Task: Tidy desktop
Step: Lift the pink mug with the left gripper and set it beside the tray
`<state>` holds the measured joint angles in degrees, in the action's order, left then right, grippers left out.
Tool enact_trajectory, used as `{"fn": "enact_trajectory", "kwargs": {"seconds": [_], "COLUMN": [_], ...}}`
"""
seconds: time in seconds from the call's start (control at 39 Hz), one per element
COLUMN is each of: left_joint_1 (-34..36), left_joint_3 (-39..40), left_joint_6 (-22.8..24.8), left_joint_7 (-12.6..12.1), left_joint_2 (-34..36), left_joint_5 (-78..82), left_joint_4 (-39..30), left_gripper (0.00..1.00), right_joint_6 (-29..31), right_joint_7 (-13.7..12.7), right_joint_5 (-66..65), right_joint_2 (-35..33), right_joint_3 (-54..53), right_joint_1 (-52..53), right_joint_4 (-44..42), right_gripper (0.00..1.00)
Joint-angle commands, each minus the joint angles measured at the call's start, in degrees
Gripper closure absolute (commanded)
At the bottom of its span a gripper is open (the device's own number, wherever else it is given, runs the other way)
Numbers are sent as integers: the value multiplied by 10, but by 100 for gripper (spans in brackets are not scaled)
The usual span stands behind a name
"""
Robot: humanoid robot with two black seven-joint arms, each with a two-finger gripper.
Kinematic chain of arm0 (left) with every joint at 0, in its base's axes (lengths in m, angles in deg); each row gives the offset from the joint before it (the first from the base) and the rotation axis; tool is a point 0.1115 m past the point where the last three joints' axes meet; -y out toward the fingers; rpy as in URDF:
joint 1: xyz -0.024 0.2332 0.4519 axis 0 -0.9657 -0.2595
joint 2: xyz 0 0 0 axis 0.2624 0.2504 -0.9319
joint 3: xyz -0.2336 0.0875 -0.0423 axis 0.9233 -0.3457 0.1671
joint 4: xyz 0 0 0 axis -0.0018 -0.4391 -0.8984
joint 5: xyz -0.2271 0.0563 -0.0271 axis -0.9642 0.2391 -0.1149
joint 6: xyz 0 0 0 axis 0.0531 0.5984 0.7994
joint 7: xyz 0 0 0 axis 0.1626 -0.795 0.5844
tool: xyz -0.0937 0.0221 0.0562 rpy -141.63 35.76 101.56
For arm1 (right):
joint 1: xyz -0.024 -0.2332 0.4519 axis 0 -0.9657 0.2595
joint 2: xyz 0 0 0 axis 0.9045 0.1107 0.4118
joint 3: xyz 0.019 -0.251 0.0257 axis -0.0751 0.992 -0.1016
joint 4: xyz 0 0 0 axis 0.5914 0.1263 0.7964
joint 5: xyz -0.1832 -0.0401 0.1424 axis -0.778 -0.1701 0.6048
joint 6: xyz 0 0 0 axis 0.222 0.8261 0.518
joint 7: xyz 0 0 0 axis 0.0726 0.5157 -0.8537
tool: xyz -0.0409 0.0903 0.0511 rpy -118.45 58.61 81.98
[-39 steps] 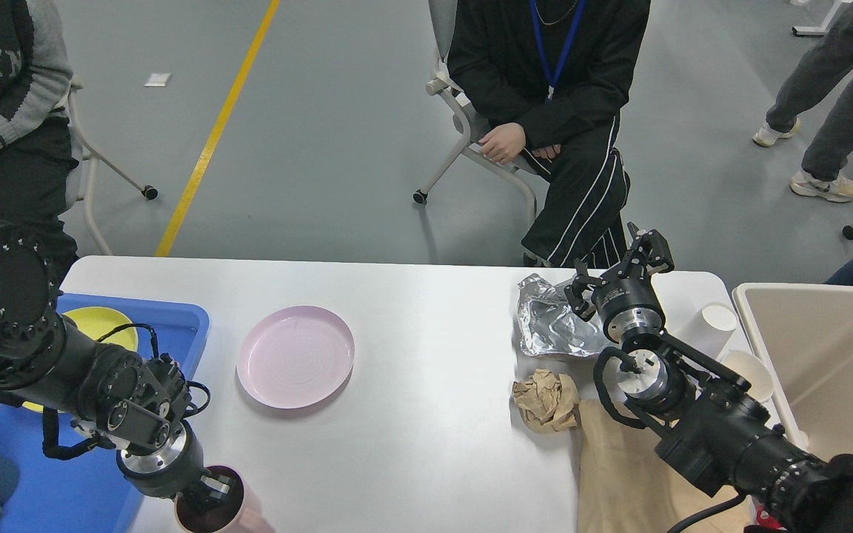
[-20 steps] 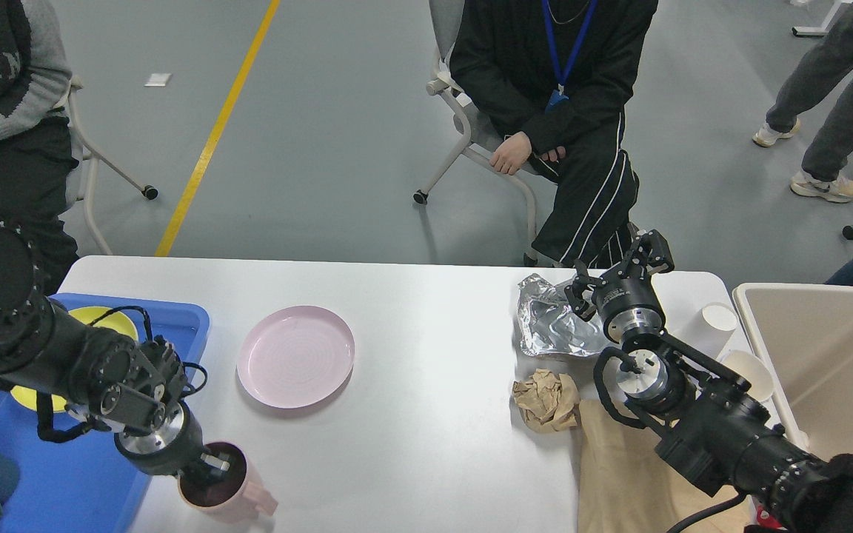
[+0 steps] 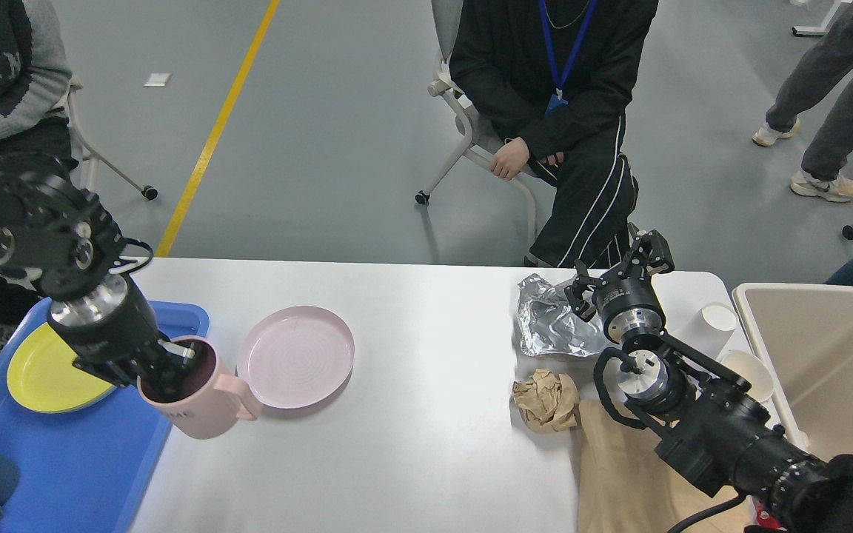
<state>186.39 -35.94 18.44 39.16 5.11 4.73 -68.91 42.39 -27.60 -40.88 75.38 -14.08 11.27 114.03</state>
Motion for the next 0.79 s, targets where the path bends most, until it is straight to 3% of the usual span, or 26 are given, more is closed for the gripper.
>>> {"fn": "enact_trajectory", "kwargs": {"seconds": [0.0,0.2,0.56,0.77], "left_joint_1": [55,61,-110,-164], "left_joint_3": [-16,-59,-90,-92], "left_joint_6": [42,32,-149,-194], "left_joint_7": [2,1,-3,-4], "left_joint_2": [37,58,92,95], "left_joint_5": [-1,5,5,6], "left_joint_4": [1,5,6,11], "left_gripper": [100,100,100,100], "right_joint_6": [0,0,0,0], "right_joint_7": [0,0,0,0], "right_joint_5": [0,0,0,0], "right_joint_2": [0,0,0,0], "right_joint_3": [0,0,0,0], "right_joint_1": [0,0,0,0], "right_joint_4": [0,0,0,0], "right_gripper": [0,0,0,0]}}
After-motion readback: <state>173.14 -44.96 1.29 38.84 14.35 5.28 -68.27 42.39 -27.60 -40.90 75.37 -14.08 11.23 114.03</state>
